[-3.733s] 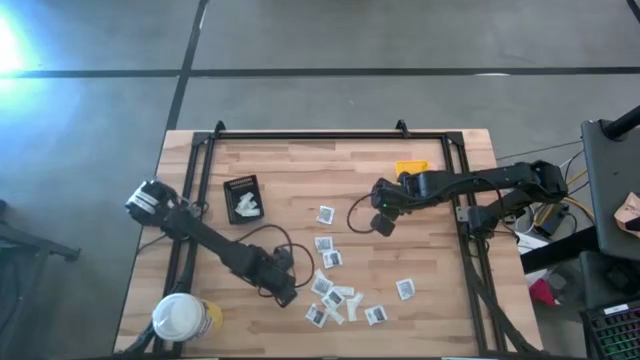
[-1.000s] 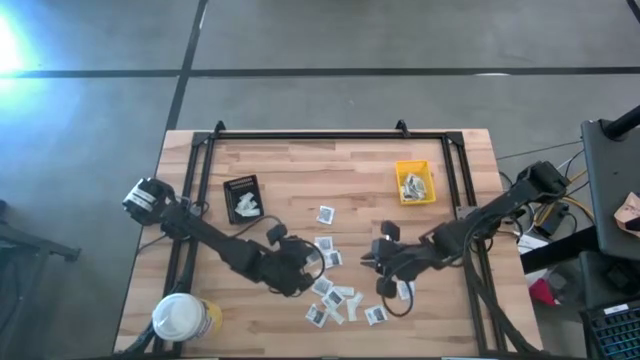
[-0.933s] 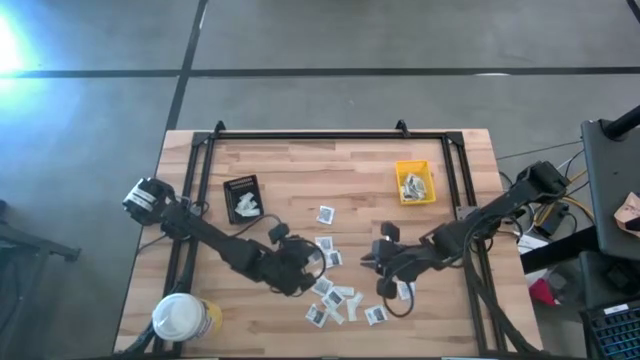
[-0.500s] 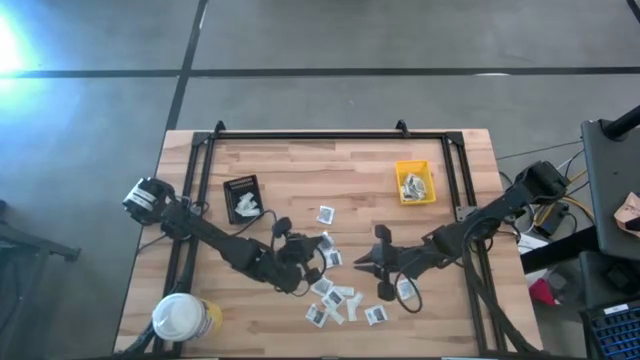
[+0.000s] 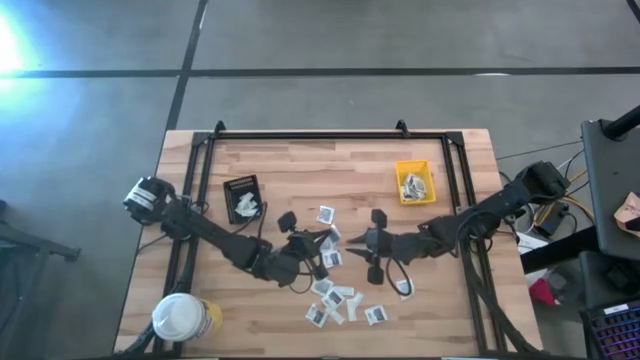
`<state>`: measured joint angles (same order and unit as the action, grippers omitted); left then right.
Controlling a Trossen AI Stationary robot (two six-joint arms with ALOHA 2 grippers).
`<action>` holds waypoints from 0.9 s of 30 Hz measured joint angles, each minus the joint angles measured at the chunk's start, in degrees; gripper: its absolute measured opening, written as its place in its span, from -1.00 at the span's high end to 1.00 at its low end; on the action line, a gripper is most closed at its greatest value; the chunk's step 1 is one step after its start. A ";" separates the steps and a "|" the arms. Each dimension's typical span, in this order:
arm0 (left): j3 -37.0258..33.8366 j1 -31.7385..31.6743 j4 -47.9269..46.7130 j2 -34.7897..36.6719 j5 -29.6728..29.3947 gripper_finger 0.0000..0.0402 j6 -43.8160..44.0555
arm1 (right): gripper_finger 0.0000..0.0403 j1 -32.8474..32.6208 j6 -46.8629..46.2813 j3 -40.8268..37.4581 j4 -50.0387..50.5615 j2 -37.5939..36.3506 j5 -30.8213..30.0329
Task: Pick & Place First Aid Supplies
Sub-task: Put the black pad into the yellow bin
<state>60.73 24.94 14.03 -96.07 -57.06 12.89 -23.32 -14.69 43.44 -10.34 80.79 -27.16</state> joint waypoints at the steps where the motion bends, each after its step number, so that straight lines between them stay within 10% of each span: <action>1: 0.00 -0.19 0.34 0.00 -0.01 1.00 -0.40 | 0.50 0.19 0.11 0.00 -0.18 0.00 0.00; 14: 0.00 -2.90 1.88 0.00 0.04 1.00 -2.61 | 0.07 3.33 1.66 0.04 -8.77 0.00 -4.76; 27: 0.00 -4.31 4.65 0.00 0.82 1.00 -5.88 | 0.23 7.23 -7.71 0.04 -8.86 0.00 -4.35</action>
<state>60.73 20.62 18.69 -96.07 -56.24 7.02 -16.09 -22.40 43.48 -19.20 80.79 -31.51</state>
